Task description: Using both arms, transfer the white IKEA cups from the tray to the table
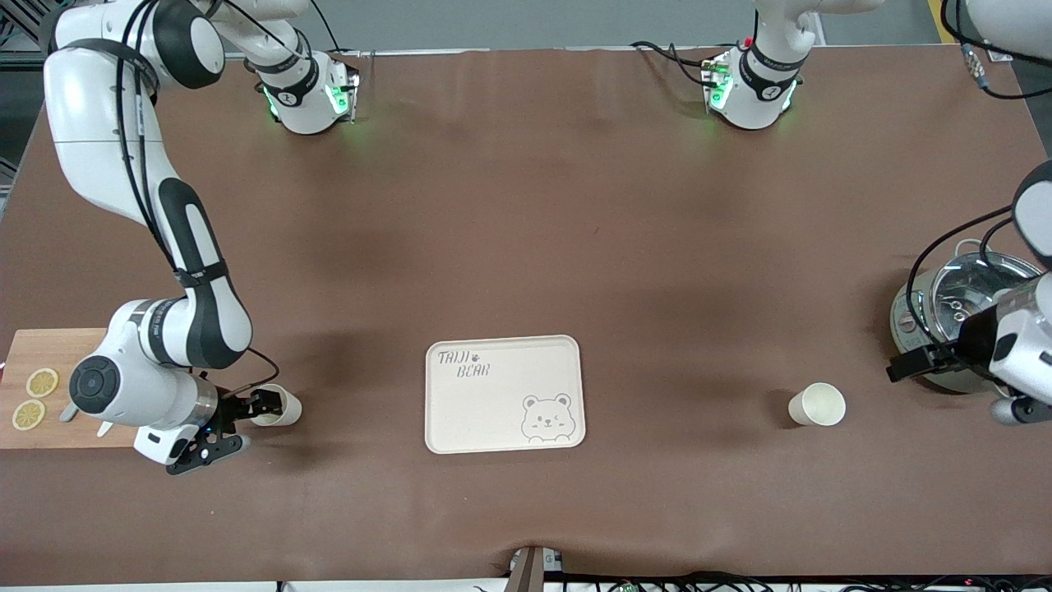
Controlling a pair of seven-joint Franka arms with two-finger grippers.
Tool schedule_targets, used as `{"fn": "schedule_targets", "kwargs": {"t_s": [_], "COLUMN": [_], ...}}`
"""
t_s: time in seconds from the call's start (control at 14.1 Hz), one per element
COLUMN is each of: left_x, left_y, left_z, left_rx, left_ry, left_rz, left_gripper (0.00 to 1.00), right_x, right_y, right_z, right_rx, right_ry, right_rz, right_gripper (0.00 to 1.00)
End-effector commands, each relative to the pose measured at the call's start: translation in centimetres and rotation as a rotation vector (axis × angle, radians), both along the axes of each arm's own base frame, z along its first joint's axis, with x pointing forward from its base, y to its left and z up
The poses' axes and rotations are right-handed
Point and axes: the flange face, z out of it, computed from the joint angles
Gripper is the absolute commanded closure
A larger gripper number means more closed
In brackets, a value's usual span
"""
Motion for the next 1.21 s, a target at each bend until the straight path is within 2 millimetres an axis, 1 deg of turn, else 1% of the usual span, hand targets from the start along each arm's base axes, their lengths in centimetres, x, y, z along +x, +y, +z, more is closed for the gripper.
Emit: {"fn": "schedule_targets", "kwargs": {"t_s": [0.0, 0.14, 0.21, 0.28, 0.36, 0.43, 0.57, 0.64, 0.71, 0.85, 0.92, 0.99, 1.07, 1.14], "left_x": [-2.3, -3.3, -3.8, -4.3, -4.7, -4.9, -5.2, -5.3, -5.4, -5.3, -5.3, -5.4, -5.4, -5.4], "left_y": [-0.7, -1.4, -1.6, -1.7, -1.7, -1.7, -1.5, -2.0, -2.4, -2.6, -2.6, -2.7, -2.7, -2.6], "left_z": [3.5, 5.7, 6.2, 7.2, 7.9, 8.4, 8.9, 9.1, 9.2, 9.7, 10.2, 10.8, 10.8, 10.8], "left_rx": [-0.021, -0.030, -0.031, -0.033, -0.035, -0.034, 0.010, 0.024, 0.021, 0.017, 0.014, 0.013, 0.014, 0.014], "left_ry": [-0.002, -0.012, -0.001, -0.004, -0.012, -0.018, -0.012, -0.011, -0.009, -0.022, -0.031, -0.042, -0.042, -0.040], "left_rz": [-0.039, -0.051, -0.056, -0.057, -0.057, -0.056, -0.061, -0.069, -0.072, -0.073, -0.074, -0.075, -0.076, -0.074], "left_gripper": [0.00, 0.00, 0.00, 0.00, 0.00, 0.00, 0.00, 0.00, 0.00, 0.00, 0.00, 0.00, 0.00, 0.00], "right_x": [0.1, 0.4, 0.5, 0.4, 0.0, -0.8, -3.2, -4.4, -5.7, -8.4, -9.7, -10.8, -11.8, -12.9], "right_y": [-0.2, -0.5, -0.5, -0.6, -1.1, -1.4, -2.3, -2.8, -3.4, -4.0, -3.9, -3.9, -3.9, -3.9], "right_z": [3.9, 7.6, 9.6, 11.6, 13.6, 16.4, 23.2, 26.3, 29.1, 33.9, 36.1, 37.9, 39.5, 39.7], "right_rx": [0.020, 0.017, 0.015, 0.014, 0.011, 0.006, -0.009, -0.015, -0.026, -0.036, -0.036, -0.044, -0.065, -0.077], "right_ry": [0.053, 0.122, 0.144, 0.156, 0.169, 0.177, 0.187, 0.183, 0.181, 0.186, 0.177, 0.163, 0.150, 0.173], "right_rz": [-0.018, -0.070, -0.091, -0.108, -0.121, -0.129, -0.174, -0.202, -0.240, -0.284, -0.286, -0.301, -0.328, -0.343], "right_gripper": [0.00, 0.00, 0.00, 0.00, 0.00, 0.00, 0.00, 0.00, 0.00, 0.00, 0.00, 0.00, 0.00, 0.00]}}
